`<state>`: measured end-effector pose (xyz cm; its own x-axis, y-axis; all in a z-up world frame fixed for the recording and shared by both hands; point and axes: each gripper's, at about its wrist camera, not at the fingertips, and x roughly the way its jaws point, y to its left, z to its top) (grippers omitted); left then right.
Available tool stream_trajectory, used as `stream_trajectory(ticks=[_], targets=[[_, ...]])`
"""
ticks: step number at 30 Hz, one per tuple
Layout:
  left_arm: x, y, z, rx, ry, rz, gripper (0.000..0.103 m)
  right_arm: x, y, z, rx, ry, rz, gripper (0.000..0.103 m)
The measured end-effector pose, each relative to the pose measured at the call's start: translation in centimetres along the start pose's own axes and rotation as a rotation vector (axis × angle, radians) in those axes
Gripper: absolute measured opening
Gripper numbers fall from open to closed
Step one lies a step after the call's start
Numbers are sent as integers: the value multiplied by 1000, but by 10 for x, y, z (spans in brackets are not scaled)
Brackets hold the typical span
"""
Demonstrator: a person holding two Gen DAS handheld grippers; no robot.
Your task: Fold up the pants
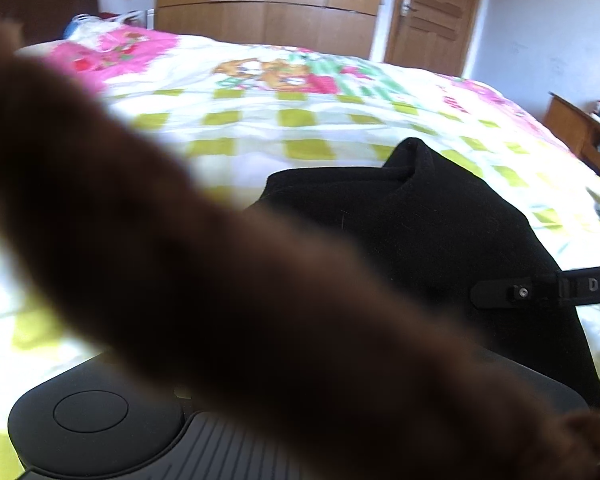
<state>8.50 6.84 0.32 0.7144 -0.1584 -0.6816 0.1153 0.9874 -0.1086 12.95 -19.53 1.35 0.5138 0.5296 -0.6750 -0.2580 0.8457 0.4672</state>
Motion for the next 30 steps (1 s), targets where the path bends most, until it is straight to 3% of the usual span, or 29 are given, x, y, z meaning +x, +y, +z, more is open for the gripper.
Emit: stream_trajectory(ticks=[5,7,13,16,21,26,30], targets=[[14,-57,4,135,-14,-26,29,-26,-16,-2,-18,-35,-174,49],[15,-65,7,151,-18,-29,30,-33,-19,-5,7,-45,-185,50],[-7,-57,5,125,-34,-19,35,-59,-14,-16,14,-89,-242,56],[-18,-51,1,92,-46,-24,35,-73,-4,-21,-20,-120,-327,56],[-28,-58,-7,118,-74,-14,36,-93,21,-30,-130,-181,-503,56],[-27,-70,-12,209,-67,34,36,-92,37,-42,-151,-143,-563,56],[-31,-68,-13,200,-65,41,36,-86,52,-56,-185,-122,-589,56]])
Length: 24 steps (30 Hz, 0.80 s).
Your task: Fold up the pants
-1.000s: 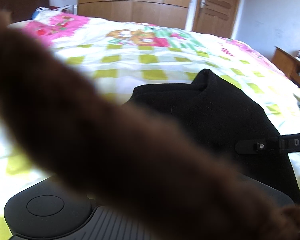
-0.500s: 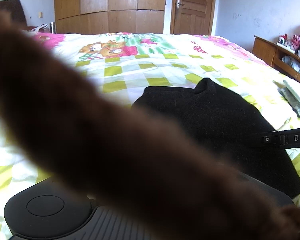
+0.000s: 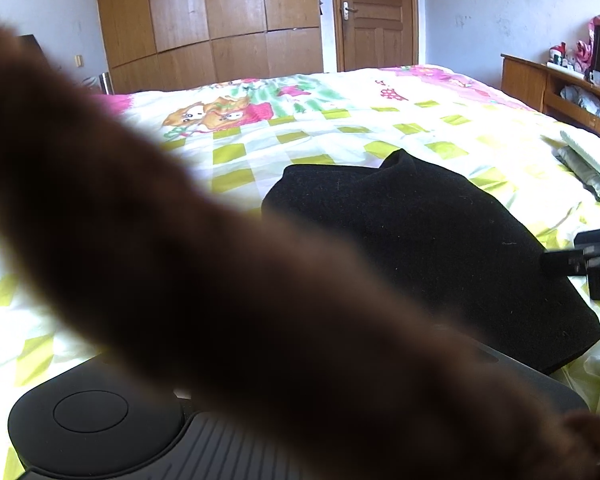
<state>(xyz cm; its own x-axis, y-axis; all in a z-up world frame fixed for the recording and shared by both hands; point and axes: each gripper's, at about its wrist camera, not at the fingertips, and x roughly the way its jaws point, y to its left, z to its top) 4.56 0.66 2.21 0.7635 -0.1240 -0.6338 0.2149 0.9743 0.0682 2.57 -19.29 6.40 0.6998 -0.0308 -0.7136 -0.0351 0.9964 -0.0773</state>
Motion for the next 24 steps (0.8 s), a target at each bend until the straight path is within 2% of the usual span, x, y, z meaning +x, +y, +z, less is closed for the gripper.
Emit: stream_trajectory(ticks=[6,9,15,24], targets=[[18,-2,-3,40,13,4,36,-12,20,-9,-59,10,-43,56],[23,4,-1,5,20,-19,36,-23,23,-10,-80,6,-71,56],[24,12,-6,-36,16,-44,39,-24,26,-2,-77,2,-71,56],[25,5,-1,-12,32,-8,39,-9,28,-9,-55,4,-43,56]])
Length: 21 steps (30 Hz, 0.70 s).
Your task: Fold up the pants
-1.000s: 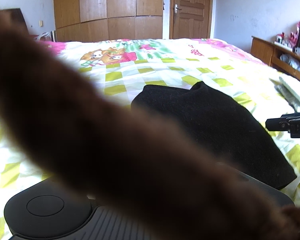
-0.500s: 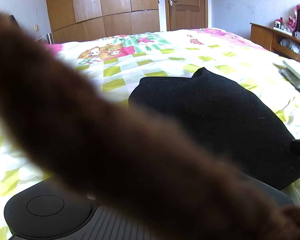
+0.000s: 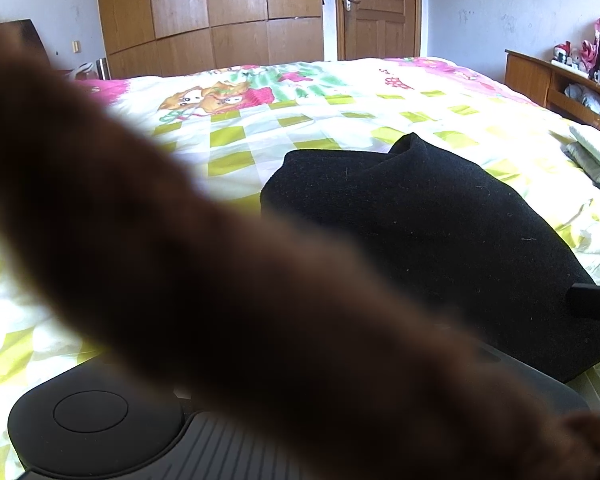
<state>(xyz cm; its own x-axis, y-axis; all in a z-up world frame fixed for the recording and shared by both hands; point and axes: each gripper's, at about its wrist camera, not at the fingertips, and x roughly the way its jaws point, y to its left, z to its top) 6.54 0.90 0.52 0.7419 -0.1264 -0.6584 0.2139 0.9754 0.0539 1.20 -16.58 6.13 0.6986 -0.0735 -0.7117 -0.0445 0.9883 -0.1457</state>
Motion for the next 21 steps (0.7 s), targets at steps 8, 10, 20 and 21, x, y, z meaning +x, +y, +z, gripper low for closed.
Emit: stream_trajectory(ticks=[8,10,20,21], targets=[[-26,-11,5,40,5,87,41,-6,-11,-8,61,-47,33,57],[-36,-11,6,37,5,98,41,-8,-13,-10,74,-57,40,57],[-43,-22,0,-6,-2,38,52,6,-22,-17,161,-57,41,57],[-42,-22,-1,-16,0,29,52,7,-21,-17,168,-55,42,57]])
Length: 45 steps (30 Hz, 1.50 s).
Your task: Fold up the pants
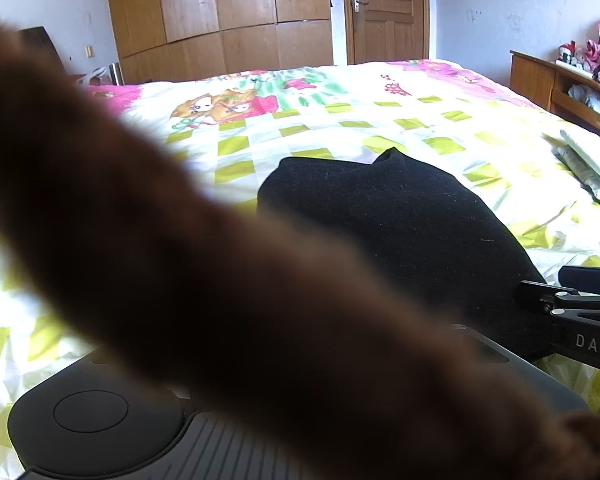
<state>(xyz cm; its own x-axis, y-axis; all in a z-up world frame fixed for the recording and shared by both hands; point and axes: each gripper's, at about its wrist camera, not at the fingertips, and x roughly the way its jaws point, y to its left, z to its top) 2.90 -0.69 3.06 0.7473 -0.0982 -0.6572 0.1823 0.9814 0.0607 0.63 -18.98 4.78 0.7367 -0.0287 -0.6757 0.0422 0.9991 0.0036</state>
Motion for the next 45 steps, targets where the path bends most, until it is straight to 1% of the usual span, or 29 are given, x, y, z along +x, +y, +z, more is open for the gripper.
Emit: stream_trajectory(ticks=[3,7,11,14,22,31,38,40,42,44,45], targets=[[4,2,-1,-21,5,-15,56,5,4,-2,-19,-2,-10,57],[6,4,0,-45,8,-27,58,10,3,-2,-11,3,-2,57],[7,-2,1,-26,2,-23,59,12,1,-3,4,11,5,57],[5,-8,0,-8,-4,-14,62,13,0,-4,11,12,10,58],[-1,-12,-1,-2,-7,-5,68,13,-4,-4,33,14,24,59],[-8,-19,-1,19,-24,-3,72,11,-4,-5,36,8,28,59],[-11,-17,-1,10,-28,2,74,10,-6,-5,51,5,38,59],[-13,-17,-1,5,-35,2,75,7,-10,-6,74,-15,53,59],[-16,-16,0,0,-48,5,75,-2,-16,-6,113,-66,66,58],[-21,-15,1,-5,-77,1,76,-17,-18,-6,131,-166,32,58],[-24,-15,1,-8,-100,2,76,-27,-17,-6,123,-232,8,58]])
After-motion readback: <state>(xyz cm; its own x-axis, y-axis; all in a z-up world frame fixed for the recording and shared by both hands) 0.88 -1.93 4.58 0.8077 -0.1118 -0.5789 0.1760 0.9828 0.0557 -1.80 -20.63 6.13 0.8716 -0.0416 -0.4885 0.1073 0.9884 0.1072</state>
